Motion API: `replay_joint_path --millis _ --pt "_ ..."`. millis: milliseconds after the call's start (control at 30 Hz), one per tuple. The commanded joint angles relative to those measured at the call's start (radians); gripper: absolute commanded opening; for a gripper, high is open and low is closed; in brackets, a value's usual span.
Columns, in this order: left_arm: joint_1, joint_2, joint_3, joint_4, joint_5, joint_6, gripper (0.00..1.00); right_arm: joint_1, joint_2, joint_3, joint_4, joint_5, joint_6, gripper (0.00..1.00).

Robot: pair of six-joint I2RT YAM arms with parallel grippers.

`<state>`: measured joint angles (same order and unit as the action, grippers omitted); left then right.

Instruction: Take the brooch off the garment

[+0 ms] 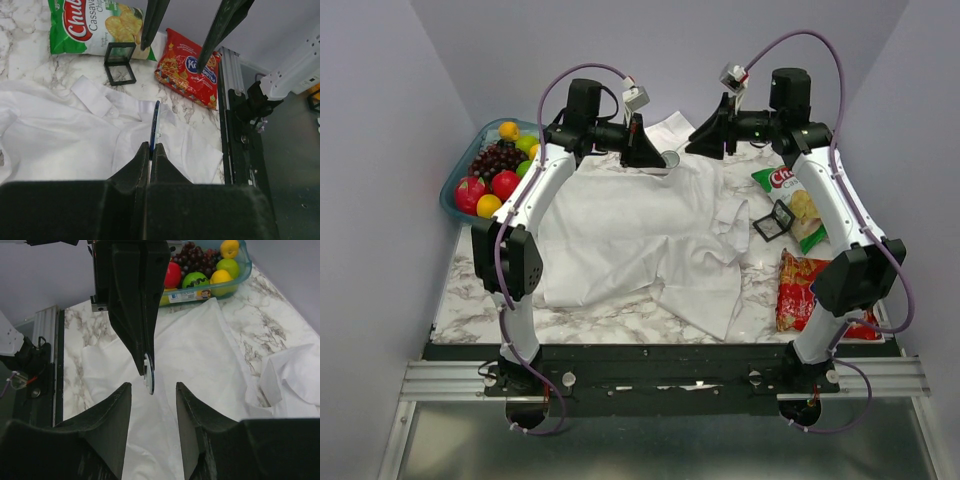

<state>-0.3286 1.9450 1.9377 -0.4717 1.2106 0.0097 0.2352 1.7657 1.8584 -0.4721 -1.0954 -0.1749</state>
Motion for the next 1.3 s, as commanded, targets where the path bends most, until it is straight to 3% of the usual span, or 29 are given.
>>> replay_joint_path --millis 0,200,333,567,633,833,1100,1267 --pt "-0.01 -0.035 -0.011 0.089 0.072 -0.083 0.0 0.022 0.032 -0.022 -0.003 -0.06 0.015 0.48" --pt "-0.01 -0.037 -0.043 0.235 0.116 -0.232 0.0 0.032 0.055 -0.01 -0.003 -0.054 0.018 0.47" --pt "-0.01 -0.028 -0.04 0.243 0.115 -0.241 0.0 0.035 0.069 0.007 -0.002 -0.055 0.025 0.41" --pt "-0.01 -0.011 -0.037 0.274 0.112 -0.269 0.0 0.033 0.072 -0.002 0.004 -0.078 0.037 0.17" --pt "-0.01 -0.008 -0.039 0.275 0.11 -0.271 0.0 0.033 0.069 -0.01 0.013 -0.084 0.049 0.14" --pt "-0.01 -0.001 -0.039 0.272 0.11 -0.272 0.0 0.035 0.069 -0.01 0.027 -0.069 0.072 0.22" --pt "-0.01 0.002 -0.042 0.269 0.107 -0.269 0.0 0.035 0.078 -0.008 0.049 -0.066 0.098 0.24" --pt "-0.01 0.008 -0.043 0.24 0.09 -0.241 0.0 0.035 0.084 -0.014 0.081 -0.087 0.13 0.01"
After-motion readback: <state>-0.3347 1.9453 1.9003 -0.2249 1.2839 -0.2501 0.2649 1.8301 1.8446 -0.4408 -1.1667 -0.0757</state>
